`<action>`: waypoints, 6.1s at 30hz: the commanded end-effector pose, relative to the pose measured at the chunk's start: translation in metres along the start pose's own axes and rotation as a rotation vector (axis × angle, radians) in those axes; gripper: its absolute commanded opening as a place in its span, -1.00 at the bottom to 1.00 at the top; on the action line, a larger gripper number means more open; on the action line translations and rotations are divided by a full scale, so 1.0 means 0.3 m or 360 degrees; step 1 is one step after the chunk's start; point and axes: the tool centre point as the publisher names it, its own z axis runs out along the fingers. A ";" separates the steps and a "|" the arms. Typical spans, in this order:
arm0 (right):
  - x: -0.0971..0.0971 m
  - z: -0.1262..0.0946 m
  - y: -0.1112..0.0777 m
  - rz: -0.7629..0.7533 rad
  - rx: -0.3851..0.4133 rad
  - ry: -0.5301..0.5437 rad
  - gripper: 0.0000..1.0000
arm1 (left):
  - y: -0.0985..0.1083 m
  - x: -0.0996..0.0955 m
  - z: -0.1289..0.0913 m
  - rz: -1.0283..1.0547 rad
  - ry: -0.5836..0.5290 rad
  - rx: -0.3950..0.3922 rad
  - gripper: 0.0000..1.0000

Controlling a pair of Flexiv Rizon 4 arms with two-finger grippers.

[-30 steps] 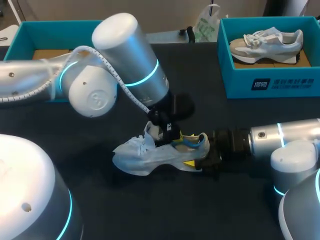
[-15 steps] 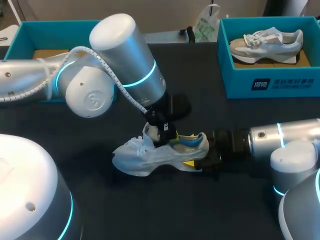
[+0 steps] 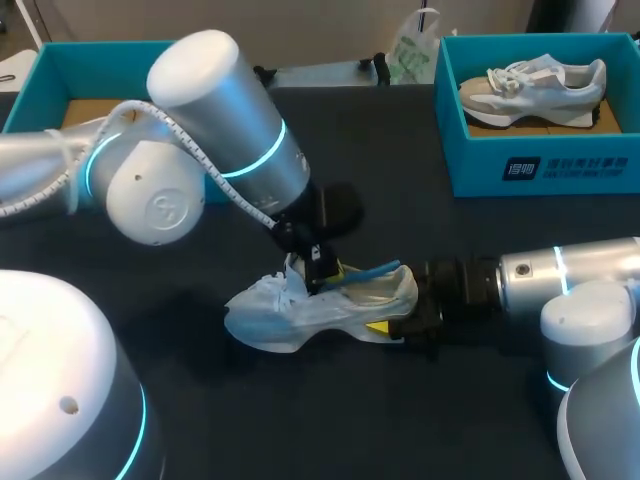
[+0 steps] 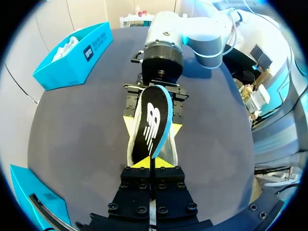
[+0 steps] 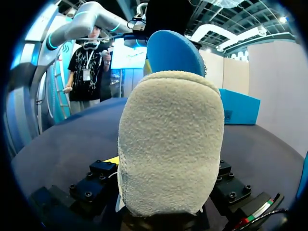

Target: Take the shoe out of the shoebox, open the shoe tongue, remove and reinsert the insole, then place the shoe into the shoebox

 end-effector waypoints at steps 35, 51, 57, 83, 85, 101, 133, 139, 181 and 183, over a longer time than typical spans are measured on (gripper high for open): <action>0.003 0.002 0.007 0.0001 0.0011 -0.0002 -1.00 | -0.131 0.013 0.014 -0.0003 -0.0324 0.0176 -1.00; 0.003 0.002 0.007 0.0001 0.0011 -0.0002 -1.00 | -0.190 0.004 0.057 0.0032 -0.0465 0.0134 -1.00; 0.003 0.002 0.007 0.0001 0.0011 -0.0002 -1.00 | -0.196 -0.001 0.056 0.0033 -0.0468 0.0129 -1.00; 0.003 0.002 0.007 0.0001 0.0011 -0.0002 -1.00 | -0.183 0.088 0.005 0.0017 -0.0670 0.0151 -0.14; 0.003 0.002 0.007 0.0001 0.0011 -0.0002 -1.00 | -0.183 0.091 0.018 0.0004 -0.0669 0.0138 -0.14; 0.003 0.002 0.007 0.0001 0.0011 -0.0002 -1.00 | -0.174 0.107 0.066 -0.0120 -0.0854 0.0092 -0.04; 0.003 0.002 0.007 0.0001 0.0011 -0.0002 -1.00 | -0.155 0.075 0.114 -0.0219 -0.1164 0.0079 -0.07; 0.003 0.002 0.007 0.0001 0.0011 -0.0002 -1.00 | -0.151 0.060 0.116 -0.0216 -0.1201 0.0067 -0.07; 0.003 0.002 0.007 0.0001 0.0011 -0.0002 -1.00 | -0.147 0.044 0.101 -0.0168 -0.1262 0.0062 -0.01; 0.003 0.002 0.007 0.0001 0.0011 -0.0002 -1.00 | -0.149 0.041 0.099 -0.0170 -0.1263 0.0063 -0.01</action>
